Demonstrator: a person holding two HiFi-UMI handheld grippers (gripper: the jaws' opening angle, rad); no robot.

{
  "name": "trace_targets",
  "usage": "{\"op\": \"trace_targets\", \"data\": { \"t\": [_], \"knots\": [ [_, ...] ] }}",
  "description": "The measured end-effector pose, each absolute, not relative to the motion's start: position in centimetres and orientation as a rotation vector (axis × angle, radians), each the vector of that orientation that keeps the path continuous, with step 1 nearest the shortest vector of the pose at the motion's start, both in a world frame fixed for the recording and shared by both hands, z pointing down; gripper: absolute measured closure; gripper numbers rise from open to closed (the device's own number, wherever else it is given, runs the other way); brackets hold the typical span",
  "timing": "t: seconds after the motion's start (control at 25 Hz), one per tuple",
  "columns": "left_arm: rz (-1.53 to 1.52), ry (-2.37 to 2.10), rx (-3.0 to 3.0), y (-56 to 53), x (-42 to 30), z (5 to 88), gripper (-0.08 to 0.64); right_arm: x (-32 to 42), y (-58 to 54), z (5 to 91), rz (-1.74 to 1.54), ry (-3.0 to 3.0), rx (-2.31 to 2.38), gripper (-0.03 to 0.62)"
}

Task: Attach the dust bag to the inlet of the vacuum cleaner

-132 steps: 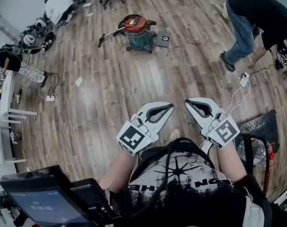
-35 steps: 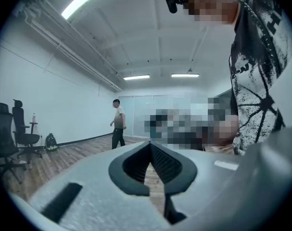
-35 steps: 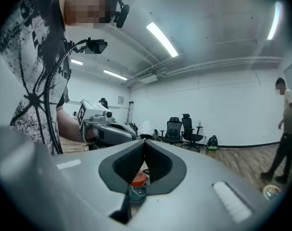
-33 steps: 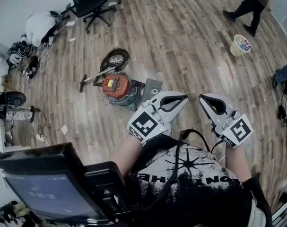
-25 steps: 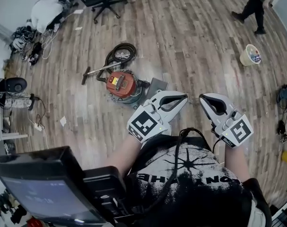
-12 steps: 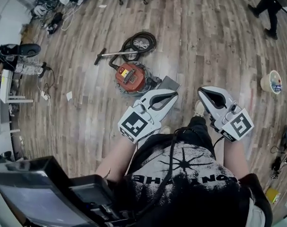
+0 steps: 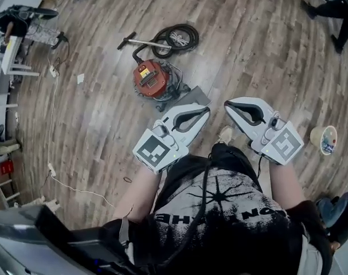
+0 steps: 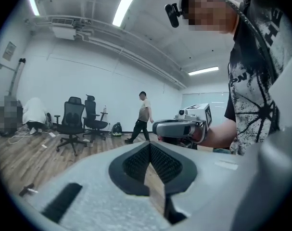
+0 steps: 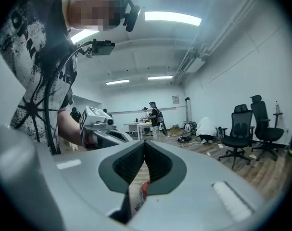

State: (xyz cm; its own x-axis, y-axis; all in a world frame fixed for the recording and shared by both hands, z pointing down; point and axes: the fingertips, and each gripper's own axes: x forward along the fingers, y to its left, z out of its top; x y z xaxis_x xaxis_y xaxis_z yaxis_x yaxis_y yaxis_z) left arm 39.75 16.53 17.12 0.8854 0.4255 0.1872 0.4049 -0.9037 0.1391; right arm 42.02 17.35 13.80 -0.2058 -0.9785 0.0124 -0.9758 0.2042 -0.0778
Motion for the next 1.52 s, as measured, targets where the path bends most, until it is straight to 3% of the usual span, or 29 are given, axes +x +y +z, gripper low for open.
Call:
{"op": "trace_targets", "data": {
  "t": [0.36, 0.6, 0.8, 1.04, 1.28, 1.36, 1.52],
  "knots": [
    [0.286, 0.232, 3.017, 10.2, 36.3, 17.1, 0.561, 40.6, 11.6, 17.0, -0.273, 2.707, -1.63, 0.584],
    [0.297, 0.198, 3.003, 5.4, 32.6, 18.2, 0.561, 37.7, 6.0, 18.2, -0.29, 2.763, -1.618, 0.584],
    [0.358, 0.244, 3.026, 3.0, 31.5, 24.0, 0.561, 37.4, 3.0, 23.1, -0.282, 2.788, -1.623, 0.584],
    [0.481, 0.354, 3.02, 1.1, 33.0, 39.1, 0.56, 38.6, 0.5, 36.0, -0.248, 2.851, -1.645, 0.584],
    [0.714, 0.647, 3.003, 1.5, 35.0, 62.7, 0.56, 40.5, -0.9, 56.1, -0.193, 2.897, -1.748, 0.583],
    [0.8, 0.699, 2.983, 1.5, 35.0, 70.2, 0.56, 40.4, -0.5, 63.5, -0.205, 3.002, -1.731, 0.543],
    [0.899, 0.708, 2.927, 1.0, 35.2, 80.4, 0.56, 39.8, 0.6, 76.6, -0.442, 3.26, -1.654, 0.524]
  ]
}}
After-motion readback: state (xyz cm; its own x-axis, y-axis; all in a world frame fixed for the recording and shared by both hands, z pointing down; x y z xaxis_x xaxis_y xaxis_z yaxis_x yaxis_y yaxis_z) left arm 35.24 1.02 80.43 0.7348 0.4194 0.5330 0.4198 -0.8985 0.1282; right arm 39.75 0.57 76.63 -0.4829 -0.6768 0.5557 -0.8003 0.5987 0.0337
